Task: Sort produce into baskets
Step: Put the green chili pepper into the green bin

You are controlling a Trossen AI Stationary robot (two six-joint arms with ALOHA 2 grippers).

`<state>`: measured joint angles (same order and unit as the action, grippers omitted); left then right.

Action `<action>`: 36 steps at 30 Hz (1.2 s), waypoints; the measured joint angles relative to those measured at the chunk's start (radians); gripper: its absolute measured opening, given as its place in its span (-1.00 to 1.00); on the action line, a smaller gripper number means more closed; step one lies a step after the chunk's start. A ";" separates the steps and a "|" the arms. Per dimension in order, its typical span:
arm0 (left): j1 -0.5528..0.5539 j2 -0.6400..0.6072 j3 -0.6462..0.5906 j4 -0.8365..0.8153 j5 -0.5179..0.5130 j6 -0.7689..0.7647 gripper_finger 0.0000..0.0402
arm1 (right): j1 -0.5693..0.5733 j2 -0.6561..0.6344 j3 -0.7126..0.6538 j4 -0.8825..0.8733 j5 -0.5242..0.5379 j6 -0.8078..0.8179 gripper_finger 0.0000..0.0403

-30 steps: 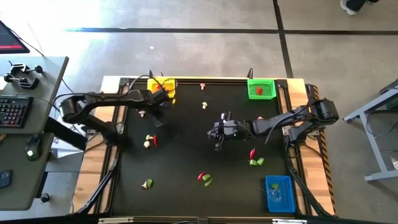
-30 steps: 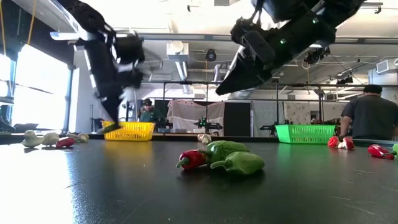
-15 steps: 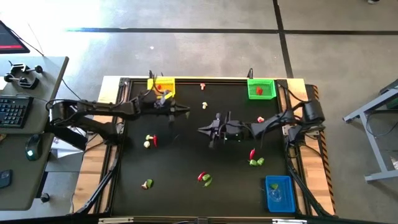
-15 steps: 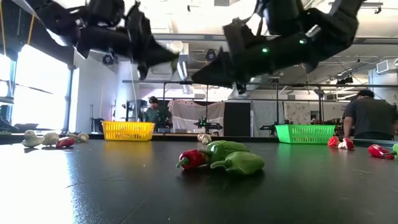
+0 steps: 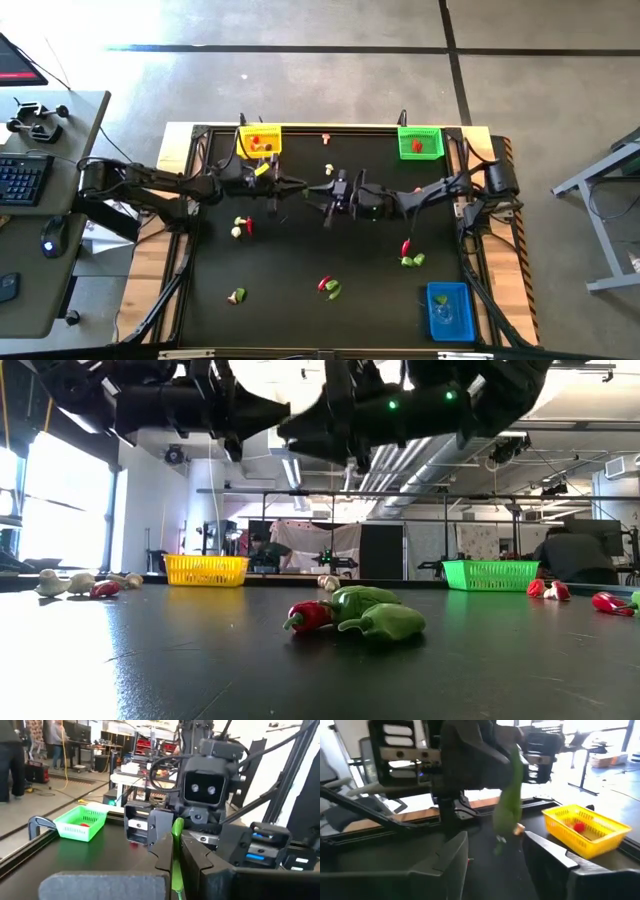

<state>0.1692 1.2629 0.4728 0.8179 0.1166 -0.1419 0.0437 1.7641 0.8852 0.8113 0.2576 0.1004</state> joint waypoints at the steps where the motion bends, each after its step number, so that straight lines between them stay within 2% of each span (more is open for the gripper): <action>1: -0.008 0.000 0.000 0.003 -0.004 0.010 -0.99 | 0.000 0.000 0.009 -0.008 -0.006 -0.001 -0.10; 4: -0.032 0.000 0.000 0.027 -0.005 0.022 -1.00 | 0.000 0.000 0.036 -0.045 -0.023 -0.005 -0.12; 7: -0.049 0.000 0.001 0.054 -0.004 0.024 -1.00 | 0.000 -0.001 0.056 -0.084 -0.026 -0.026 -0.23; 10: -0.058 0.000 0.001 0.055 -0.005 0.045 -1.00 | 0.001 -0.001 0.071 -0.090 -0.026 -0.038 -0.45; 14: -0.061 0.000 0.001 0.049 -0.007 0.049 -1.00 | 0.002 -0.001 0.075 -0.096 -0.028 -0.042 -0.85; 16: -0.061 0.000 0.001 0.045 -0.011 0.046 -0.98 | 0.002 -0.001 0.075 -0.103 -0.028 -0.049 -0.95; 20: -0.061 0.000 0.001 0.034 -0.049 0.061 -0.87 | 0.003 -0.001 0.075 -0.119 -0.025 -0.034 -0.89; 27: -0.061 -0.009 0.001 0.039 -0.084 0.137 -0.53 | 0.003 -0.021 0.076 -0.144 -0.016 -0.029 -0.97; 31: -0.061 -0.018 0.001 0.035 -0.148 0.193 -0.36 | 0.003 -0.055 0.076 -0.215 0.068 -0.029 -0.95; 36: -0.060 -0.018 -0.005 0.019 -0.155 0.207 -0.22 | -0.014 -0.147 0.076 -0.440 0.190 0.034 -0.95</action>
<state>0.1089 1.2446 0.4681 0.8366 -0.0383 0.0646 0.0293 1.6169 0.9615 0.3709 0.4479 0.1347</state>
